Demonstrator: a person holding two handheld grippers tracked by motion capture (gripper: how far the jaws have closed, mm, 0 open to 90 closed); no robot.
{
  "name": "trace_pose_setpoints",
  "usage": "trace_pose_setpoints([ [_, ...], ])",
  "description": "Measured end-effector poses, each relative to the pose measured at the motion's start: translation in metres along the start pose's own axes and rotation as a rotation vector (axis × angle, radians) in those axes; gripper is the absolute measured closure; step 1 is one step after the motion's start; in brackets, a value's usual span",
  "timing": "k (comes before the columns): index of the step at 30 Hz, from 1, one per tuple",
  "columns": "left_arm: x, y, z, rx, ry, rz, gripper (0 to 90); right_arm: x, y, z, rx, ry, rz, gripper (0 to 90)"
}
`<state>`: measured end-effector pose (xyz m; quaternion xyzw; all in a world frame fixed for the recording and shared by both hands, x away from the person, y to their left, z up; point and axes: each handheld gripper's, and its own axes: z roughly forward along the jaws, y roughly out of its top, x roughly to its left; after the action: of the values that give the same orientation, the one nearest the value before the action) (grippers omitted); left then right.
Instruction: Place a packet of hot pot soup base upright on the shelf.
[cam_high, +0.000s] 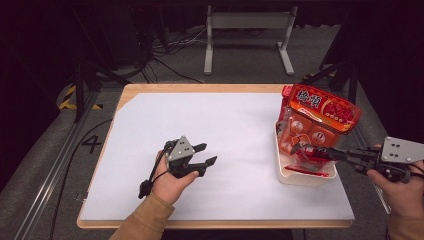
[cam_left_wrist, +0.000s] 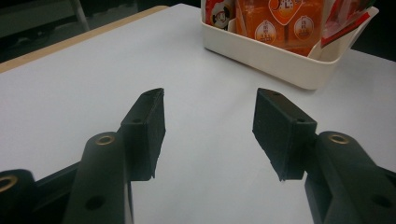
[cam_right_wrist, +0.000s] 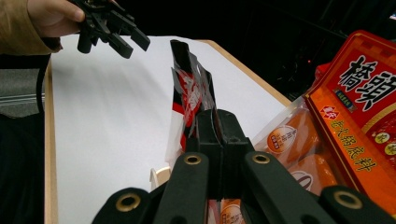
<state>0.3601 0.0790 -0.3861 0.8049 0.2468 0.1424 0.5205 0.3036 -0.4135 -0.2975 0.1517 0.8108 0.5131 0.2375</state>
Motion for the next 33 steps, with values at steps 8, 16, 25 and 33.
trace_pose_setpoints([
  [8, 0.002, 0.0, -0.001, -0.004, 0.01, -0.003, 44.2, -0.001, -0.009, 0.007, 0.023, 0.017, 0.026, 89.8],
  [16, 0.002, -0.001, -0.002, -0.002, 0.011, -0.008, 43.5, -0.001, -0.019, 0.01, 0.03, 0.027, 0.053, 89.6],
  [25, 0.003, -0.001, -0.002, -0.002, 0.014, -0.015, 43.3, 0.001, -0.032, 0.017, 0.046, 0.043, 0.08, 89.3],
  [33, 0.003, -0.002, -0.002, -0.003, 0.017, -0.014, 43.3, -0.001, -0.04, 0.02, 0.082, 0.025, 0.108, 86.0],
])
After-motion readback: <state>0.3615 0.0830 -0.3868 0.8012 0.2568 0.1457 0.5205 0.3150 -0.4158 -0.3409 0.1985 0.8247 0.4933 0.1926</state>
